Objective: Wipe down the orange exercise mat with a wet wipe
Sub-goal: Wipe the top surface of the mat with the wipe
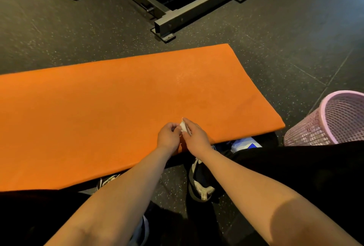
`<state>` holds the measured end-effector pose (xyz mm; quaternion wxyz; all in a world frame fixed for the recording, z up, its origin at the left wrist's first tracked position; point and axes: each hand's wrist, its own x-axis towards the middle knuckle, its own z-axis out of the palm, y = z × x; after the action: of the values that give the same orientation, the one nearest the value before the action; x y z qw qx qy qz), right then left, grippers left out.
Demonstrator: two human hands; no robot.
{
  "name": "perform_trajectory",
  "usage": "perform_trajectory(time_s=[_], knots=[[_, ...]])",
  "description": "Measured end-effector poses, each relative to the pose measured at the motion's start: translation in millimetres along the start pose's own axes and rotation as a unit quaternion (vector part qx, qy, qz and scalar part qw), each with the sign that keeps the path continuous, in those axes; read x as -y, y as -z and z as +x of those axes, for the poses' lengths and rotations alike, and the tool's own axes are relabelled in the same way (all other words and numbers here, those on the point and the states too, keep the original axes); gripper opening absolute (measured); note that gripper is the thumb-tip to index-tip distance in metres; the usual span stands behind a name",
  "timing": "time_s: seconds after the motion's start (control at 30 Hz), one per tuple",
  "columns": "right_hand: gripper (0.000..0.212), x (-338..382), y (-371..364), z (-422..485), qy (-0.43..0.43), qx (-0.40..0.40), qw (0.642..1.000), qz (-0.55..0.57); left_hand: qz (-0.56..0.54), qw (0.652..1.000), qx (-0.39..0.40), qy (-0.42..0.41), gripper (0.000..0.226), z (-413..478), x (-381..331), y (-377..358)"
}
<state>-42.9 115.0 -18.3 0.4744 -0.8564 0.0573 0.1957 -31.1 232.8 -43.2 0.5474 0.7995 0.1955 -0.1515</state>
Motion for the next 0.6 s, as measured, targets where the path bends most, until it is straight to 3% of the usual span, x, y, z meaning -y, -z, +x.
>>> perform_trajectory(time_s=[0.17,0.37,0.5,0.6], knots=[[0.038,-3,-4,2,-0.034,-0.035,0.998,-0.038,-0.034,0.999,-0.022,0.029,0.015,-2,-3,3],[0.011,3,-6,0,-0.034,-0.027,0.999,-0.008,-0.042,0.998,-0.027,0.047,0.013,-4,-4,11],[0.007,10,-5,-1,-0.046,-0.004,0.999,0.019,-0.034,0.999,-0.015,0.034,0.011,-7,-8,15],[0.017,14,-4,-2,-0.040,-0.038,0.998,0.003,-0.024,0.999,-0.024,0.022,0.013,-6,-11,19]])
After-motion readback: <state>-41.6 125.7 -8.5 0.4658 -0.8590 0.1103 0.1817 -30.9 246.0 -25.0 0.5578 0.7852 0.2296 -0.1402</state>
